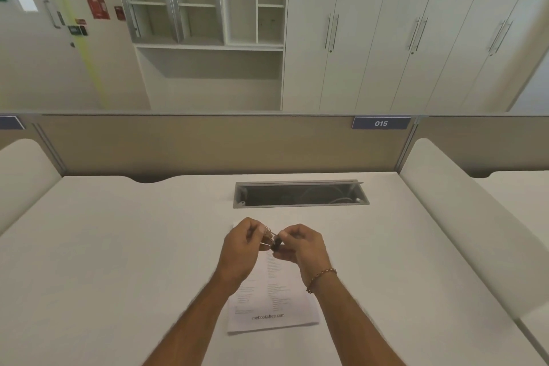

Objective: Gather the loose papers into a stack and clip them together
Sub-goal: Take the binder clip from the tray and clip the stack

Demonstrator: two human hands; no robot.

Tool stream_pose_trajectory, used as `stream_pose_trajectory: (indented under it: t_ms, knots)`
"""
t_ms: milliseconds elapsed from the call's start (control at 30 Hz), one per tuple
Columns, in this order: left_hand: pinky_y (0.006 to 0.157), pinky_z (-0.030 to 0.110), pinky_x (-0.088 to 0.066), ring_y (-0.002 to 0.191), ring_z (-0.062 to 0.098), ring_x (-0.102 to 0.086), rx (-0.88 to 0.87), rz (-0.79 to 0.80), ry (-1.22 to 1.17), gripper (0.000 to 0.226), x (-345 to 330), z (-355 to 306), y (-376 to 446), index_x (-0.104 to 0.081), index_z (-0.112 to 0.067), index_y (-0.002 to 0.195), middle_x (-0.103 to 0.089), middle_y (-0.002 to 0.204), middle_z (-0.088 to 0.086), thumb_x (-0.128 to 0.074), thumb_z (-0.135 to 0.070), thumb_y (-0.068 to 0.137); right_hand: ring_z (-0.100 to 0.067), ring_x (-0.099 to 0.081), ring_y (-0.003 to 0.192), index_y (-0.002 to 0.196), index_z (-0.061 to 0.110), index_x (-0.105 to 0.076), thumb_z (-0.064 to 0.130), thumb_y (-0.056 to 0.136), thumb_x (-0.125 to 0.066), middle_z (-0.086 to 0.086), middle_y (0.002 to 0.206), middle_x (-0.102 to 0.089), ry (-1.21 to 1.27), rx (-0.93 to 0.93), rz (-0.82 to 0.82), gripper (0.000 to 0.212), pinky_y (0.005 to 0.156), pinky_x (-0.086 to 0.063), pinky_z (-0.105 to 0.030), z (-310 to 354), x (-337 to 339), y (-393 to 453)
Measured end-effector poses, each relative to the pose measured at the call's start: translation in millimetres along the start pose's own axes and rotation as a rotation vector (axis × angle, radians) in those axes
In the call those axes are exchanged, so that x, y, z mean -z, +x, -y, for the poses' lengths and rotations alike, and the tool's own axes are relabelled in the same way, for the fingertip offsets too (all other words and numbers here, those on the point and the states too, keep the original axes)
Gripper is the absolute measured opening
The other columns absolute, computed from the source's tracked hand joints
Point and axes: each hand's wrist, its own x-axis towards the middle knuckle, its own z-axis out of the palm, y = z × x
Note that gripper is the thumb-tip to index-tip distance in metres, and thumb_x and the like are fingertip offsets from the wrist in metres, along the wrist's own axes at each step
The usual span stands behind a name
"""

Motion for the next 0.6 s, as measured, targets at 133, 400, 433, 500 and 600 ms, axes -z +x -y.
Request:
stream_pose_trajectory:
  t_ms: [133,400,433,500,600]
  knots:
    - [0.073,0.022,-0.063,0.075,0.013,-0.077,0.088,-0.049,-0.081,0.013,-3.7,-2.0,4.4,-0.066,-0.016,0.099,-0.076,0.086,0.0,-0.054,-0.02,0.103,-0.037,-0.076,0.081,0.098,-0.004,-0.068,0.007,0.094,-0.065,-0.022,0.091,-0.075,0.027,0.041,0.028,0.012,0.082,-0.063,-0.047,3.5,3.3,-6.5]
    - [0.067,0.013,-0.053,0.088,0.014,-0.069,0.082,-0.067,-0.067,0.008,-8.8,-11.8,3.3,-0.068,-0.025,0.097,-0.07,0.095,-0.012,-0.072,-0.02,0.093,-0.034,-0.077,0.083,0.099,-0.003,-0.068,0.01,0.093,-0.067,-0.02,0.09,-0.077,0.045,0.131,0.071,0.015,0.083,-0.062,-0.045,10.6,9.6,-14.8]
    - [0.069,0.013,-0.051,0.09,0.013,-0.067,0.061,-0.064,-0.044,0.006,-10.3,-12.9,2.1,-0.069,-0.027,0.096,-0.069,0.095,-0.015,-0.071,-0.023,0.093,-0.033,-0.077,0.082,0.099,-0.002,-0.068,0.012,0.093,-0.067,-0.019,0.089,-0.078,0.029,0.139,0.07,0.016,0.083,-0.063,-0.044,11.3,8.9,-15.1]
    - [0.075,0.015,-0.05,0.093,0.012,-0.068,0.039,-0.045,-0.037,0.006,-13.9,-15.7,0.0,-0.072,-0.029,0.096,-0.071,0.096,-0.015,-0.067,-0.031,0.096,-0.029,-0.078,0.081,0.097,-0.001,-0.069,0.016,0.093,-0.068,-0.016,0.088,-0.079,-0.012,0.153,0.047,0.017,0.084,-0.063,-0.043,12.5,7.3,-14.1]
    - [0.079,0.017,-0.053,0.09,0.01,-0.072,0.079,-0.02,-0.136,0.014,-15.6,-18.0,-4.0,-0.075,-0.034,0.093,-0.076,0.09,-0.017,-0.063,-0.04,0.096,-0.023,-0.078,0.079,0.093,0.002,-0.07,0.018,0.093,-0.068,-0.012,0.086,-0.079,-0.076,0.193,-0.009,0.015,0.083,-0.063,-0.04,16.6,4.9,-10.0]
